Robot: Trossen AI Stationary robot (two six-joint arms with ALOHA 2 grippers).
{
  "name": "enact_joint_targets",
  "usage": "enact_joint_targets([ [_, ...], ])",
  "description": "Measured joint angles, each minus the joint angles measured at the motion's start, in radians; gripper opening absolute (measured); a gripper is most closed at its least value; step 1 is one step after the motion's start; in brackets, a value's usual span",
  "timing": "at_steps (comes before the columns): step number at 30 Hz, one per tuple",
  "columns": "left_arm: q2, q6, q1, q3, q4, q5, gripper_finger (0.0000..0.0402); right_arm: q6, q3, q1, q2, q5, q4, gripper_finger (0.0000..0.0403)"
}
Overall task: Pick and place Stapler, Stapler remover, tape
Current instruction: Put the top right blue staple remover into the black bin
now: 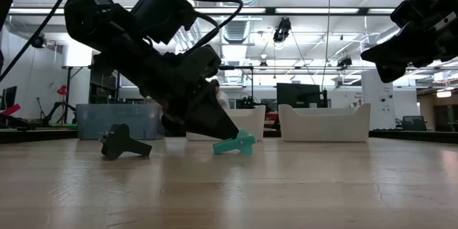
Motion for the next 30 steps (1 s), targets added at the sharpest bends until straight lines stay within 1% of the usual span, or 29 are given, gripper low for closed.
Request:
enact_joint_targets([
  [6,0.000,-0.003,0.000,-0.001,0.010,-0.024,0.0015,0.000,0.000,0.000,0.000,0.000,0.000,0.0009],
  [8,0.000,-0.003,0.000,-0.002,0.014,-0.033,0.0005,0.000,0.000,0.000,0.000,0.000,0.000,0.0009],
  [13,-0.001,0.009,0.000,-0.002,0.020,-0.045,0.0009,0.000,0.000,0.000,0.000,0.000,0.000,0.0009],
  [23,-0.030,0.027,0.000,-0.005,0.021,-0.069,0.0003,0.000,0.000,0.000,0.000,0.000,0.000,0.0009],
  [30,-0.074,0.033,0.000,-0.008,-0.031,-0.081,0.0002,0.000,0.000,0.000,0.000,0.000,0.000,0.0009],
])
